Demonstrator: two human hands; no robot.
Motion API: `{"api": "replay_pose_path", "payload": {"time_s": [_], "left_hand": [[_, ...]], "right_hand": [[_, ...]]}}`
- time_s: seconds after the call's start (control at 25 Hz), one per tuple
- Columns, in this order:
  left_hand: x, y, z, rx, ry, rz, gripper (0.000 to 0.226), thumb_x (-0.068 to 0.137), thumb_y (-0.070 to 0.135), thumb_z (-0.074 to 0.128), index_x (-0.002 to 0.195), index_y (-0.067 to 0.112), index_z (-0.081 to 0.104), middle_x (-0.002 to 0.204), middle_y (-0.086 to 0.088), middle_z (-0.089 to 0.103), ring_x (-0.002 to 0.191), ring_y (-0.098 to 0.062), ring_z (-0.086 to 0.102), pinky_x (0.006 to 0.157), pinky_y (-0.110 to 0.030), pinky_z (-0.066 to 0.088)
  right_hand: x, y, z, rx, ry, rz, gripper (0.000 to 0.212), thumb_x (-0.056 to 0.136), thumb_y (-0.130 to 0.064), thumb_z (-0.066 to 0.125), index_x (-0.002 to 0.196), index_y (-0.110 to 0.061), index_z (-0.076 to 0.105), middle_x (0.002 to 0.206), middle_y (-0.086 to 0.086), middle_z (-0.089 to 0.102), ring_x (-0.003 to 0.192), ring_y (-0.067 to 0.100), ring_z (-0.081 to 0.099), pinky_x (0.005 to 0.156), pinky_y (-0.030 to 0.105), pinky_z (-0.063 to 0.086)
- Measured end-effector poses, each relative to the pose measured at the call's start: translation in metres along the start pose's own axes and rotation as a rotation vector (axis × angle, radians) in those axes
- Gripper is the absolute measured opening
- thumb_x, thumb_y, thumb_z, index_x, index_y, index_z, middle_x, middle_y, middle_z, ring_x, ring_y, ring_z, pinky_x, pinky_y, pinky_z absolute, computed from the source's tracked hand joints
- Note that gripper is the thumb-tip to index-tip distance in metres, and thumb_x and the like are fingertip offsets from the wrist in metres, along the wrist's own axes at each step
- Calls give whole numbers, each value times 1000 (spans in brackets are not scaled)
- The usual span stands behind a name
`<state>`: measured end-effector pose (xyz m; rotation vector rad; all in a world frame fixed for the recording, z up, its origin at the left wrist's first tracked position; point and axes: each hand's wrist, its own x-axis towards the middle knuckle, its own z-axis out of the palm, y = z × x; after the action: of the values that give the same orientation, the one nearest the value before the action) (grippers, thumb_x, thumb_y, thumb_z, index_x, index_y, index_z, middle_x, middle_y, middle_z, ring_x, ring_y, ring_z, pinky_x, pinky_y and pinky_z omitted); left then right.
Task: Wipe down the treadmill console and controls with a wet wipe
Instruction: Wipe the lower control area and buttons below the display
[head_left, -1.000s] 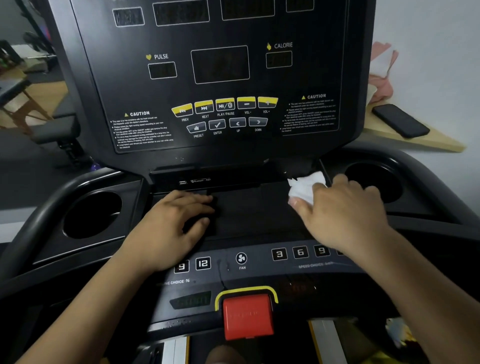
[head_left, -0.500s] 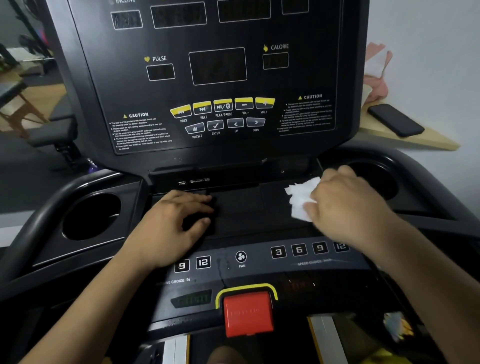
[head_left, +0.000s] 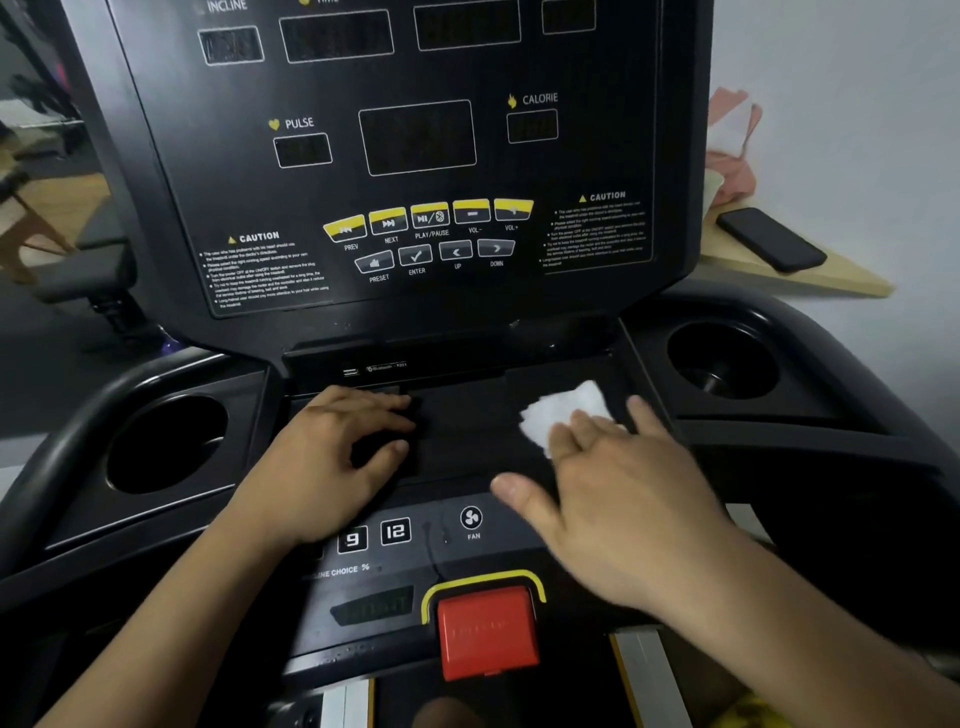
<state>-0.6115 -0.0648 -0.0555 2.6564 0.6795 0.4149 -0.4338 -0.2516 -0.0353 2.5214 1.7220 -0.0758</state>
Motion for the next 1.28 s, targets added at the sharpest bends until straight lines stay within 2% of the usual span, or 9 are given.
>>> {"api": "replay_pose_path", "payload": {"time_s": [0.2, 0.32, 0.48, 0.6, 0.76, 1.0, 1.08, 1.16, 1.28], "left_hand": [[-3, 2, -1, 6, -10, 3, 31, 85, 32, 57, 108, 21, 75, 125, 7, 66, 118, -14, 55, 104, -32, 41], [-2, -1, 0, 2, 5, 8, 22, 89, 23, 66, 109, 21, 74, 126, 7, 66, 119, -12, 54, 104, -31, 41], [-1, -1, 1, -1, 9, -1, 22, 87, 23, 68, 108, 20, 75, 124, 6, 67, 117, -13, 54, 103, -27, 39], [-1, 2, 0, 7, 4, 0, 29, 85, 31, 60, 107, 19, 75, 124, 6, 66, 117, -13, 54, 104, -30, 40], [-4, 1, -1, 8, 7, 2, 21, 89, 19, 68, 110, 19, 74, 127, 6, 65, 120, -14, 53, 104, -31, 40], [-5, -1, -1, 12, -2, 13, 24, 91, 19, 66, 114, 20, 72, 130, 8, 63, 123, -12, 51, 106, -31, 39], [-6, -1, 0, 15, -2, 14, 25, 92, 19, 65, 116, 20, 72, 131, 8, 63, 124, -12, 50, 107, -28, 37], [-5, -1, 0, 16, -3, 12, 26, 92, 20, 65, 116, 20, 72, 131, 7, 63, 124, -11, 50, 107, -25, 36], [-4, -3, 1, 5, -3, 6, 25, 91, 21, 66, 115, 20, 73, 129, 6, 64, 122, -12, 51, 107, -28, 38]], "right_hand": [[44, -1, -5, 26, -66, 14, 90, 87, -71, -3, 152, -13, 22, 161, 6, 16, 148, 18, 12, 116, 58, -1], [27, 23, -2, -76, -23, 103, 95, 85, -70, -10, 144, -13, 38, 152, 8, 36, 141, 19, 30, 115, 59, 5], [1, -7, -4, -25, 39, -9, 108, 80, -74, -17, 115, -13, 65, 119, 10, 64, 115, 24, 56, 115, 54, 13], [23, -23, -9, -4, 44, -50, 93, 84, -73, -3, 117, -15, 63, 122, 7, 58, 118, 25, 48, 110, 49, 24], [43, -22, -9, -41, 65, -41, 86, 86, -71, 2, 118, -19, 63, 127, 9, 47, 115, 27, 41, 86, 45, 32], [74, -25, -14, -79, -1, 31, 76, 92, -69, 11, 126, -19, 56, 129, 14, 48, 115, 31, 45, 83, 45, 36], [74, -24, -13, -75, 1, 24, 63, 95, -63, 22, 125, -18, 54, 118, 11, 56, 106, 29, 52, 73, 41, 36], [68, -24, -12, -47, 21, -5, 44, 97, -53, 36, 115, -19, 57, 90, 3, 57, 81, 23, 55, 62, 33, 34], [61, -27, -15, -62, 22, -48, 16, 94, -37, 47, 94, -22, 54, 65, -4, 34, 54, 15, 34, 53, 31, 26]]}}
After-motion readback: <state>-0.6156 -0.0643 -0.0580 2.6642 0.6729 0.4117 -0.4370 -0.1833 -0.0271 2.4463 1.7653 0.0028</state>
